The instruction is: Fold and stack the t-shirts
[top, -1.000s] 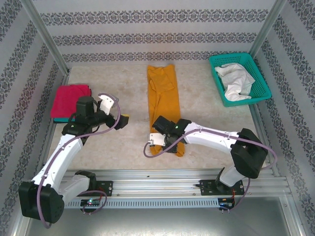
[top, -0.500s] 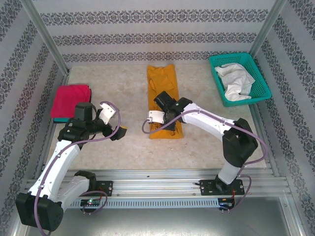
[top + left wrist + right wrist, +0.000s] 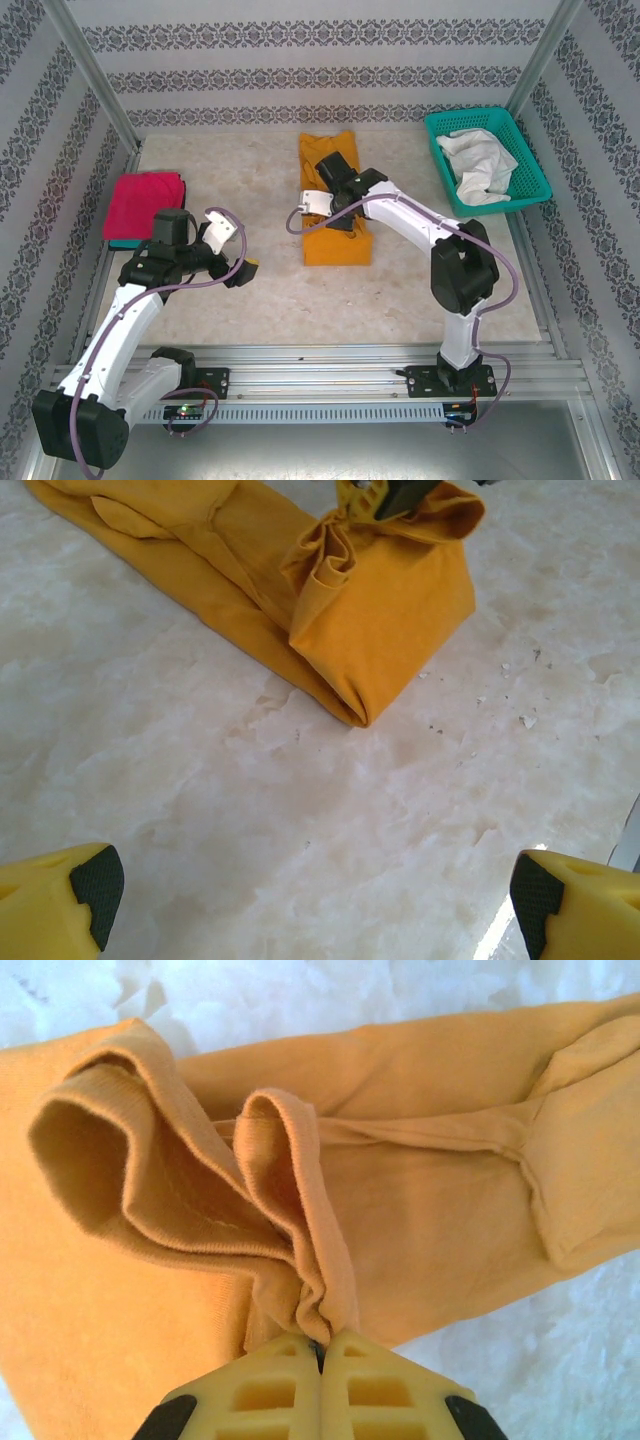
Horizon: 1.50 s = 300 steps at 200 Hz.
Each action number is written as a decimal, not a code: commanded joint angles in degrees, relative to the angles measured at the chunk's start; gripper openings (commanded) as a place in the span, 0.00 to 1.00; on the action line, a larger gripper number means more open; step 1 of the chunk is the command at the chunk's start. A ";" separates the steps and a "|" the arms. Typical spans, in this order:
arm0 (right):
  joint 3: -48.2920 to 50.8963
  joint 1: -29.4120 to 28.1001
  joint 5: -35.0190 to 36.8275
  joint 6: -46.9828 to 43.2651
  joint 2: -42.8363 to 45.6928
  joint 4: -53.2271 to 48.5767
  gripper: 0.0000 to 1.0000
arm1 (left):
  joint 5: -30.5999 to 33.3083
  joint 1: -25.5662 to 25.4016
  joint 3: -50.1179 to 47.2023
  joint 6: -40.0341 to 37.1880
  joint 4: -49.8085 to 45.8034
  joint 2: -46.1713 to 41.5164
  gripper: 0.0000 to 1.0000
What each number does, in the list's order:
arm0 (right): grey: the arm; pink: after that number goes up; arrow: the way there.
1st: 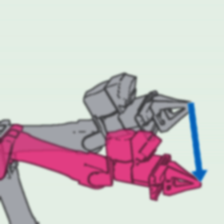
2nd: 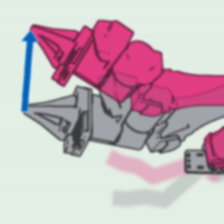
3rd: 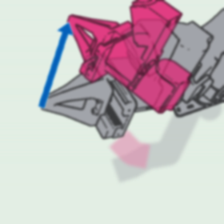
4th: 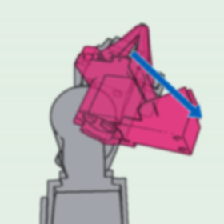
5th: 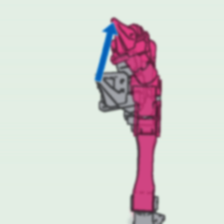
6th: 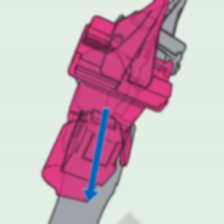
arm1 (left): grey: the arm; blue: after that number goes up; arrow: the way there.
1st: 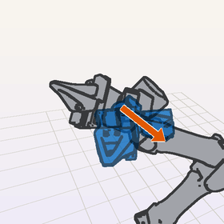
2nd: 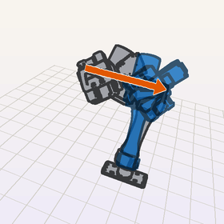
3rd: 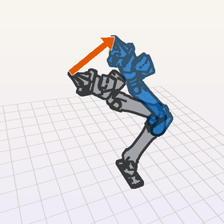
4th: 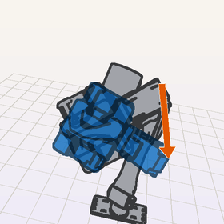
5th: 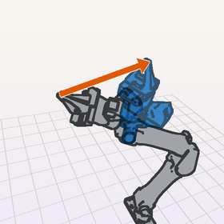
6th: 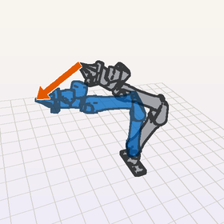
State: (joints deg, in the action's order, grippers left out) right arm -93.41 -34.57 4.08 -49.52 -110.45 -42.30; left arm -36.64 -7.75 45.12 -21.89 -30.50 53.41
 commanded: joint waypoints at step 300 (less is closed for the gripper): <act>-21.62 5.11 3.37 -1.17 -22.04 2.70 0.00 | -4.75 0.43 -0.12 1.23 -0.94 0.97 1.00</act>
State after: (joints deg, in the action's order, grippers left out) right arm -112.90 -30.35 5.78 -51.00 -131.04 -40.03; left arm -40.10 -7.75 45.12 -21.28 -30.87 54.39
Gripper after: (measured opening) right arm 0.043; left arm 0.999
